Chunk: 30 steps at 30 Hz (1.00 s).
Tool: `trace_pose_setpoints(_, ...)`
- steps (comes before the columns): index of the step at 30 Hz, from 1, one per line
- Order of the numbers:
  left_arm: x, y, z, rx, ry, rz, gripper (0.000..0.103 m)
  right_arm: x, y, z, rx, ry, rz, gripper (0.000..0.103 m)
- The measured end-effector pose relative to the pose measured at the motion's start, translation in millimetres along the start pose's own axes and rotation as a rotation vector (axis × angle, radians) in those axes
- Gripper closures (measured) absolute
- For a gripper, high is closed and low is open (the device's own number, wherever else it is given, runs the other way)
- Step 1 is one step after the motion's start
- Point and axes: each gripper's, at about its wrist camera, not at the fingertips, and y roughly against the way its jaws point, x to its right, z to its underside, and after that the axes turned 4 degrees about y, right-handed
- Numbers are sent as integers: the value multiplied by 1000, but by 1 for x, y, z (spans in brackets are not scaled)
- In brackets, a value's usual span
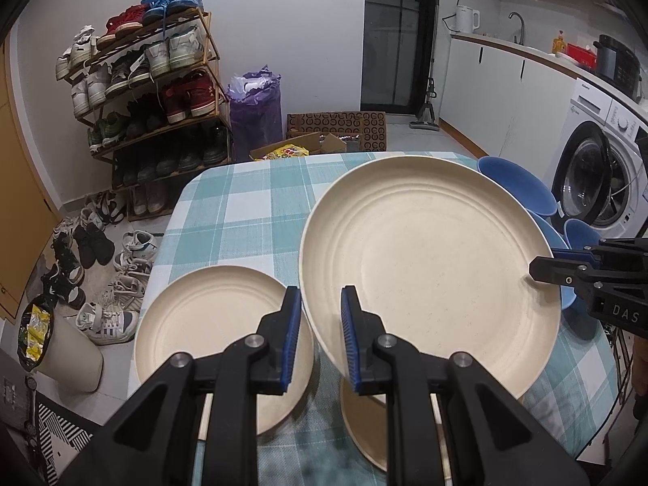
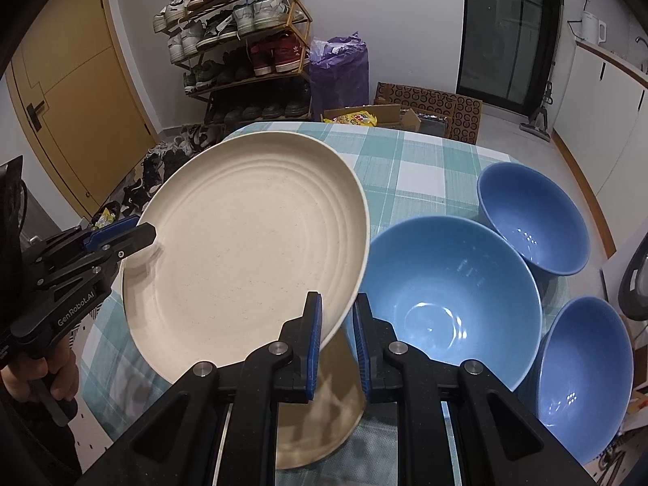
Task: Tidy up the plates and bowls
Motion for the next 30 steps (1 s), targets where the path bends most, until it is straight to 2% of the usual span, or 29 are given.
trace_pose_setpoints(20,3,0,41,-27,3,16,85,-4,-12,47,-30,-22,-26,87)
trace_pose_setpoints(30,1,-8,60,-52,13,-12,85,-12,-15,61,-40,-9,-28,87)
